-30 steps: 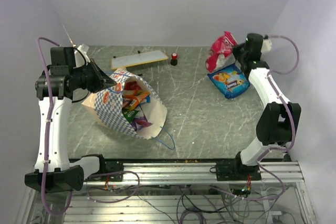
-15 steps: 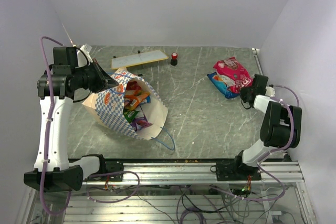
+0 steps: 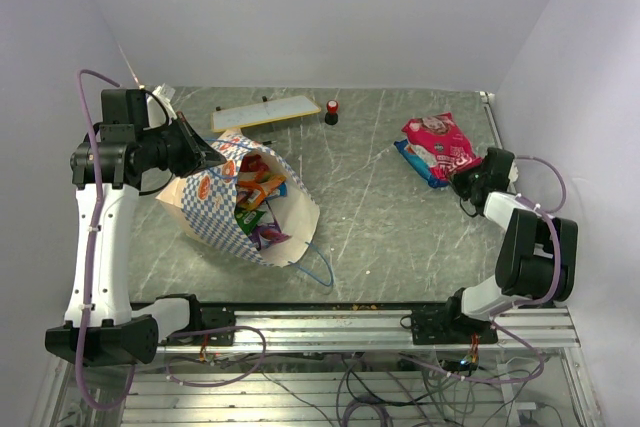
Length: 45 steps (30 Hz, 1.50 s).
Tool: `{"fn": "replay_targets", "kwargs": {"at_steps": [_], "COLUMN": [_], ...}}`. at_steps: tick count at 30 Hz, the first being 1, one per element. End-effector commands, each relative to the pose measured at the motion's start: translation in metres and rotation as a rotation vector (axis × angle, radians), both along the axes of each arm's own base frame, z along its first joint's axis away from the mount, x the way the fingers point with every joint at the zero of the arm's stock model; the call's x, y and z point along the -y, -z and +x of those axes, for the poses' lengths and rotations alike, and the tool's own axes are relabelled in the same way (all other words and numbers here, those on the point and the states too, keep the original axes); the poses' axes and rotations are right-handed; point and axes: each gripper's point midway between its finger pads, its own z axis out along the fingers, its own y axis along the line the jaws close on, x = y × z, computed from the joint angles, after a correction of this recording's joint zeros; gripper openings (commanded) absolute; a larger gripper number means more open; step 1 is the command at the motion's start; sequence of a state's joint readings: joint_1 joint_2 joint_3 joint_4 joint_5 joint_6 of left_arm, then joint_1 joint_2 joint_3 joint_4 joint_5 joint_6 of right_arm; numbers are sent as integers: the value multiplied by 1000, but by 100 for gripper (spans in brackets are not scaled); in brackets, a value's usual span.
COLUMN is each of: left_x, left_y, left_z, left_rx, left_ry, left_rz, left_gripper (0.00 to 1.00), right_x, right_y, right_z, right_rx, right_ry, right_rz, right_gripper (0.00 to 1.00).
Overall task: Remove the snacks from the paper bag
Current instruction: Place the snack at the center of the board.
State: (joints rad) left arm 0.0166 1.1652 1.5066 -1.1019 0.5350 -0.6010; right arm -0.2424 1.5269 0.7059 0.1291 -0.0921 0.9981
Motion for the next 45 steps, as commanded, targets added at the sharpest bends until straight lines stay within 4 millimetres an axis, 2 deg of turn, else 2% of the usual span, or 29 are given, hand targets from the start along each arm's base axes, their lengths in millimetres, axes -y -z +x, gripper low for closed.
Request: {"fn": "replay_targets", "kwargs": {"at_steps": [1, 5, 12, 14, 18, 24, 28, 33, 35, 38, 43, 45], "left_x": [2, 2, 1, 1, 1, 1, 1, 0, 0, -1, -1, -1], "left_y": [-2, -1, -2, -2, -2, -2, -2, -2, -4, -7, -8, -7], "left_z": [1, 3, 4, 4, 5, 7, 6, 1, 0, -3, -8, -10], "left_rx": [23, 20, 23, 23, 21, 21, 22, 20, 22, 29, 32, 29], "left_ry": [14, 16, 16, 16, 17, 14, 9, 2, -1, -8, -15, -16], "left_rz": [5, -1, 9, 11, 12, 9, 5, 8, 8, 10, 10, 7], "left_gripper": [7, 7, 7, 7, 7, 7, 7, 7, 7, 7, 7, 7], "right_x": [-16, -14, -4, 3, 21, 51, 55, 65, 61, 42, -13, -39], "right_y": [-8, 1, 22, 23, 19, 7, -4, -33, -45, -64, -94, -106], "right_z": [-3, -5, -21, -21, -17, -30, -35, -32, -25, -12, 2, 6], "right_rx": [47, 17, -50, -58, -99, -197, -214, -204, -170, -88, 70, 106], "right_ry": [-159, -161, -129, -124, -103, -49, -44, -31, -66, -152, -342, -427], "right_rz": [-27, -36, -81, -109, -167, -283, -311, -376, -381, -341, -229, -260], "right_gripper": [0, 0, 0, 4, 17, 26, 33, 40, 43, 48, 51, 52]}}
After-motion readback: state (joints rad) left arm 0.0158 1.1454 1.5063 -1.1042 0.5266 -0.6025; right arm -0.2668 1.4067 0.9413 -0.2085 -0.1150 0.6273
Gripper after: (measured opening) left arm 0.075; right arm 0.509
